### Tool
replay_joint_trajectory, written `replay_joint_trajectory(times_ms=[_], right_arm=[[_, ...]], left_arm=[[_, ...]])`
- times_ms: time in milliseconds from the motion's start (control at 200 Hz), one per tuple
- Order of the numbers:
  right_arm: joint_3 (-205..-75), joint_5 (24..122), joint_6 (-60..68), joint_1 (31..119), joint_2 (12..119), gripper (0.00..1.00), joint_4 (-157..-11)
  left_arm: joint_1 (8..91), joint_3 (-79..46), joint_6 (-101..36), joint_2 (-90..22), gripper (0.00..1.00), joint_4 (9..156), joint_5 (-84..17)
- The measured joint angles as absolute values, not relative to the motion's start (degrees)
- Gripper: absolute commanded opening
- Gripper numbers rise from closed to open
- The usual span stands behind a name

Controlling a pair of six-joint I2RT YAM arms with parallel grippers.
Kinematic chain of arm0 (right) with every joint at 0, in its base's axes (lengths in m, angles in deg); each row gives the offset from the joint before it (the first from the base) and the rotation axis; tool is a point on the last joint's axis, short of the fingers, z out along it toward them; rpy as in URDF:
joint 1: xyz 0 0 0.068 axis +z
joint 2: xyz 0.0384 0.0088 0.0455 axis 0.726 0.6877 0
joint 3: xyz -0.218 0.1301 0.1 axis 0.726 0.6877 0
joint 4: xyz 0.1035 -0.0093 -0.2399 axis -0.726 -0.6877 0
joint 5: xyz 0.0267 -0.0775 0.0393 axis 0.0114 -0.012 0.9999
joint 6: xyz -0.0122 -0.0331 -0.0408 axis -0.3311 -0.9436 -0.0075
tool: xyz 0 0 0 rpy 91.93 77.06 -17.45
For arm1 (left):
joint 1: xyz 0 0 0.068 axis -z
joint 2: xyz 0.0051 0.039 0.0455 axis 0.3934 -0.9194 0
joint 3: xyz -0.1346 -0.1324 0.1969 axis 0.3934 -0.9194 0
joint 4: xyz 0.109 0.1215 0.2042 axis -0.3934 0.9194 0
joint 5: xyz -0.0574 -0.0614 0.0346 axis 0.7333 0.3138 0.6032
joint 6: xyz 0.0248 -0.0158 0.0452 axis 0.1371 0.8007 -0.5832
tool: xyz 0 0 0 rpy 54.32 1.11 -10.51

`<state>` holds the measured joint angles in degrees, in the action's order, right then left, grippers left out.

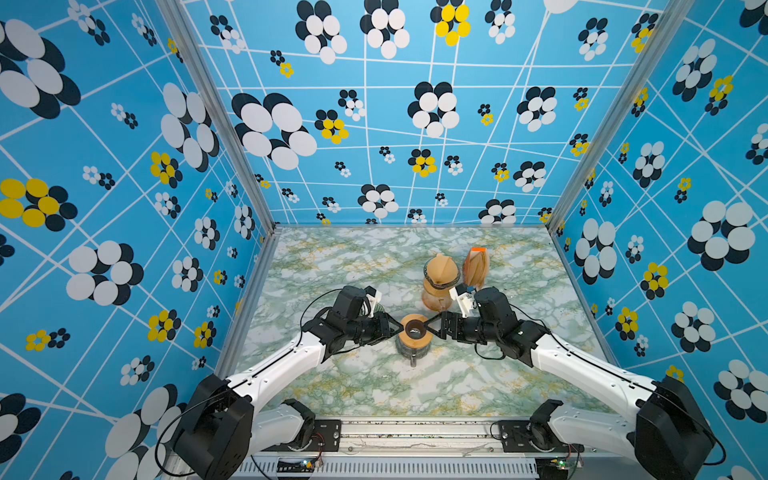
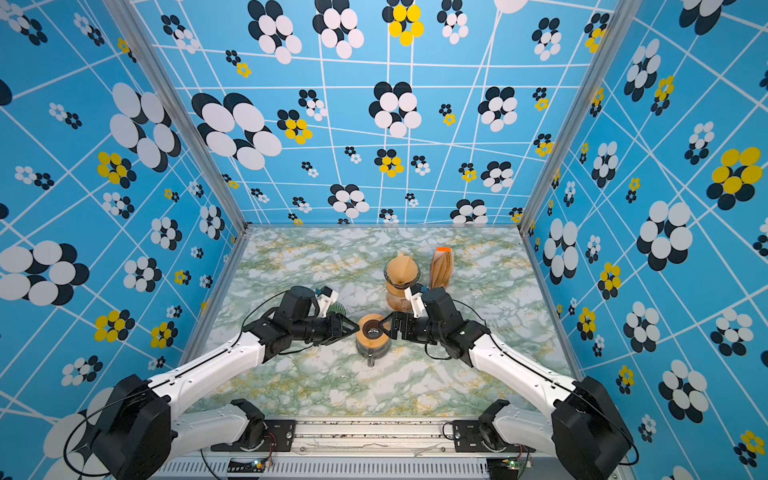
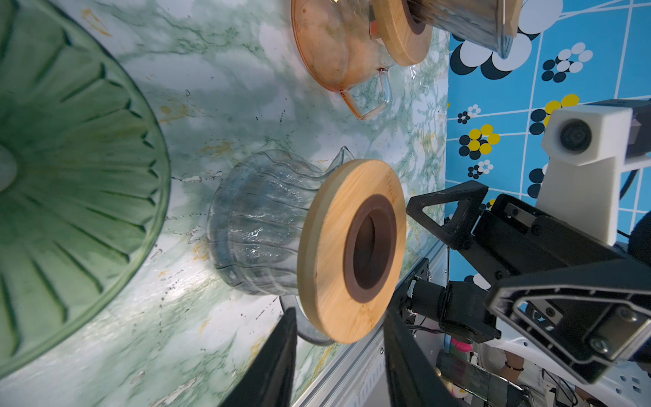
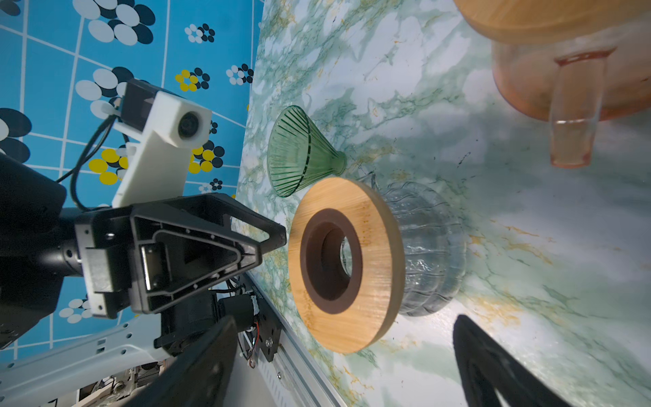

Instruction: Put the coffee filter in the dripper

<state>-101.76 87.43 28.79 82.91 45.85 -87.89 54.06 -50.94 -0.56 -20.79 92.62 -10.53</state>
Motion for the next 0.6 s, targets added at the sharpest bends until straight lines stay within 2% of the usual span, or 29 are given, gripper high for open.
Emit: replay_joint_trajectory(times_ms=[600], right_arm=[[-101.76, 91.03, 29.14, 83.67, 48.60, 0.97, -84.11]], left_arm=[[54.06, -50.94, -0.56, -20.79, 0.42, 92.62, -10.53]])
